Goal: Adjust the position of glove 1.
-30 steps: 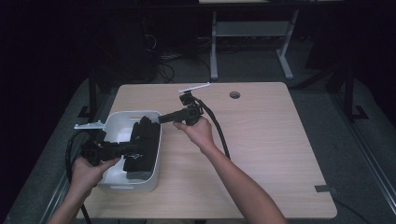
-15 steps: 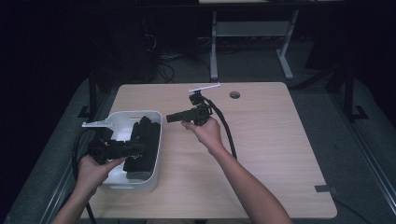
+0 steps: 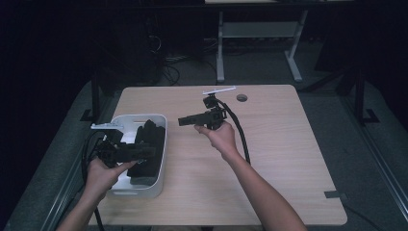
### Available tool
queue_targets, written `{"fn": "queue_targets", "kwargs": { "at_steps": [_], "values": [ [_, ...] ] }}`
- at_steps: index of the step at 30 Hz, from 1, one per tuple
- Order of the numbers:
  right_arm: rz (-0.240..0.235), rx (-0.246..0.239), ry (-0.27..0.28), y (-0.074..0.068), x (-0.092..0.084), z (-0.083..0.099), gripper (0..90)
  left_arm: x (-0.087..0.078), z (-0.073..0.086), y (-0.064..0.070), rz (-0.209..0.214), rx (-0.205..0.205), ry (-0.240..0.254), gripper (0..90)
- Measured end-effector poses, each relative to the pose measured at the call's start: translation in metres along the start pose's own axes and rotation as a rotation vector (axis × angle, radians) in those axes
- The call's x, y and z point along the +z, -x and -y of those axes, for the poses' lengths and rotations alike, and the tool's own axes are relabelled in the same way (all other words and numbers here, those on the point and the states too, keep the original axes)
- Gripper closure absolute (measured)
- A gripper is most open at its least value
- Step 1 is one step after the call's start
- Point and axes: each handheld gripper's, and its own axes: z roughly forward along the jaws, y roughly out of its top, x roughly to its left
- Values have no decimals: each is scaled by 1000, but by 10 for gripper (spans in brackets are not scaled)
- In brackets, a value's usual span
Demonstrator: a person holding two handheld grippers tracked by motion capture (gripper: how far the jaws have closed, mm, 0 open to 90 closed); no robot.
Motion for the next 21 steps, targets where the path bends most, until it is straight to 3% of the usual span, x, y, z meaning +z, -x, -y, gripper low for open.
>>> {"fn": "queue_targets", "kwargs": {
  "at_steps": [12,21],
  "values": [
    [19,12,16,7,-12,5,443,6,-2,3,18,-1,-4,540],
    [34,16,34,11,-27,9,429,14,-7,11,30,23,-19,519]
  ]
}}
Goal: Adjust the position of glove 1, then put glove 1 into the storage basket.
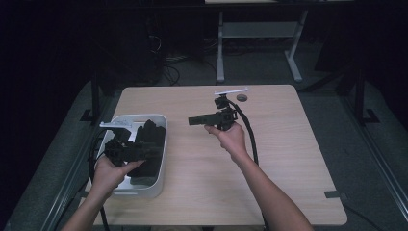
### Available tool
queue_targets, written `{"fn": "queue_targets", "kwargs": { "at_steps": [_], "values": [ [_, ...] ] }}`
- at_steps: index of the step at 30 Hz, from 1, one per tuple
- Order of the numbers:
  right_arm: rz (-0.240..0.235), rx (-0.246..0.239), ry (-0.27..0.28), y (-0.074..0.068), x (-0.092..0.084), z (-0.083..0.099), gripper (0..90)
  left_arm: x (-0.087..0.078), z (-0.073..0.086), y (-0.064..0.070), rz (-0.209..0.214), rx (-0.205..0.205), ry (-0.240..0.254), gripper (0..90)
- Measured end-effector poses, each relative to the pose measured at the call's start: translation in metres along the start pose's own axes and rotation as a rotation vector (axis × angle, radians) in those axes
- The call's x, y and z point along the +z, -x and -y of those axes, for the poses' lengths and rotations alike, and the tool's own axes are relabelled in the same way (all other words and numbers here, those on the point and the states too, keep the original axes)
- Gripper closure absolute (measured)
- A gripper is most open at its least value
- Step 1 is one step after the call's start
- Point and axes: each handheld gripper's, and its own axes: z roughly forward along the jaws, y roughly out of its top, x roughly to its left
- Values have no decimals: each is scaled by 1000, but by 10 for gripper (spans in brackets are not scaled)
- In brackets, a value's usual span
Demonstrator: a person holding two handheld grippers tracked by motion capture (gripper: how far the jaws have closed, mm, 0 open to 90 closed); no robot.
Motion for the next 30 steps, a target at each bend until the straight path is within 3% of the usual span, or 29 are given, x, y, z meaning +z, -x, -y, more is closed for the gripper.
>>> {"fn": "queue_targets", "kwargs": {
  "at_steps": [19,30],
  "values": [
    [21,31,35,12,-32,13,428,20,-9,15,41,34,-17,510],
    [39,39,41,17,-42,17,425,23,-10,18,58,29,-19,497]
  ]
}}
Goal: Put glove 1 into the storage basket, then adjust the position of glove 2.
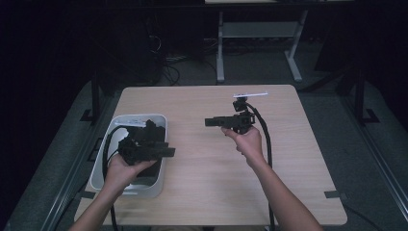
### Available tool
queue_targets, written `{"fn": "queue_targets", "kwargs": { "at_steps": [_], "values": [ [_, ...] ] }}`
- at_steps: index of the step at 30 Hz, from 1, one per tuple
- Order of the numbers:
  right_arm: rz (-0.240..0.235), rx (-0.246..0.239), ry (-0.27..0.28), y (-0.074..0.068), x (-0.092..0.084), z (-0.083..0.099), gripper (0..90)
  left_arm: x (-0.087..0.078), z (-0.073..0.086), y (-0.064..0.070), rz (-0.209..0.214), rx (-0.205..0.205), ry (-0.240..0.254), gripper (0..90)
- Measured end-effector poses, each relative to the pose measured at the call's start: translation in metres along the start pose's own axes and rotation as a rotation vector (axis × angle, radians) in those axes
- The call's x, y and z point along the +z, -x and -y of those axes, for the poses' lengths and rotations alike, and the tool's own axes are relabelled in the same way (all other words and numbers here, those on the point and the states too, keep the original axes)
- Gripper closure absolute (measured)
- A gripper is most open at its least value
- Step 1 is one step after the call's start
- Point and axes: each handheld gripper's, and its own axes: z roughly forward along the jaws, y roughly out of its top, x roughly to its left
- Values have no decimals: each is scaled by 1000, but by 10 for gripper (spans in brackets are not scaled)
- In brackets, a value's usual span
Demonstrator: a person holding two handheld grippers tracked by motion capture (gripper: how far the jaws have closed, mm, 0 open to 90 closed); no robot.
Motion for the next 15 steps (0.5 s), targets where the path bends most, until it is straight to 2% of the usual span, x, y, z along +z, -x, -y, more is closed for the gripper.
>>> {"fn": "queue_targets", "kwargs": {
  "at_steps": [15],
  "values": [
    [12,17,5,6,-11,6,420,7,-2,3,7,9,-11,478]
  ]
}}
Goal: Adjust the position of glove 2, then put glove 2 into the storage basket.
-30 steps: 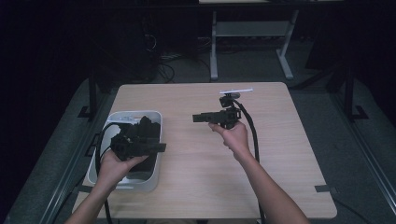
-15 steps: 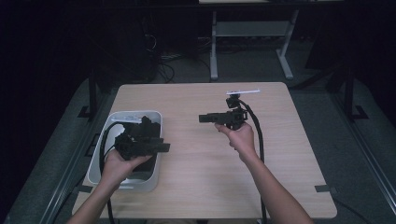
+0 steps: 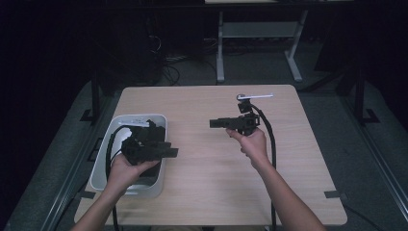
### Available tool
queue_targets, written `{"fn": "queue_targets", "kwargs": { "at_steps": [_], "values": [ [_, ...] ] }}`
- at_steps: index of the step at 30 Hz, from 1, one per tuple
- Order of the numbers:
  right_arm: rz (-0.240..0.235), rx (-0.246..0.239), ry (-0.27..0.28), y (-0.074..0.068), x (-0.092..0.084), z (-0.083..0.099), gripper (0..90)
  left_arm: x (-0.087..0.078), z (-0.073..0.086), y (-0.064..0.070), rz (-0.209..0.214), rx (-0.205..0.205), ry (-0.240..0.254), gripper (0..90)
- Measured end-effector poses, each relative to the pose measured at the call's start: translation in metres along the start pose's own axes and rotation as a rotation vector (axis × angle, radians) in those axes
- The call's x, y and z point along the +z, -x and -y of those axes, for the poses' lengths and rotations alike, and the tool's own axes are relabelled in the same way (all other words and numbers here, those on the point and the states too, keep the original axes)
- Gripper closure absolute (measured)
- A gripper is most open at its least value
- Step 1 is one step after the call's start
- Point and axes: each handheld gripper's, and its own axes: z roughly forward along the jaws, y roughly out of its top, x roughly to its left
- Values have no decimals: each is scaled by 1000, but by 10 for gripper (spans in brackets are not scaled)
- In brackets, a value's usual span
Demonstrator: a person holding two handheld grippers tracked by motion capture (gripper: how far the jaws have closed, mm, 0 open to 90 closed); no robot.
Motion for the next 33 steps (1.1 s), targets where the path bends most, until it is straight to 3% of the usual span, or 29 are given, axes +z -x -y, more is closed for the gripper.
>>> {"fn": "queue_targets", "kwargs": {
  "at_steps": [13,33],
  "values": [
    [8,19,9,10,-9,10,411,10,-2,6,18,17,-12,468],
    [36,69,43,31,-37,29,411,27,-7,17,46,28,-23,449]
  ]
}}
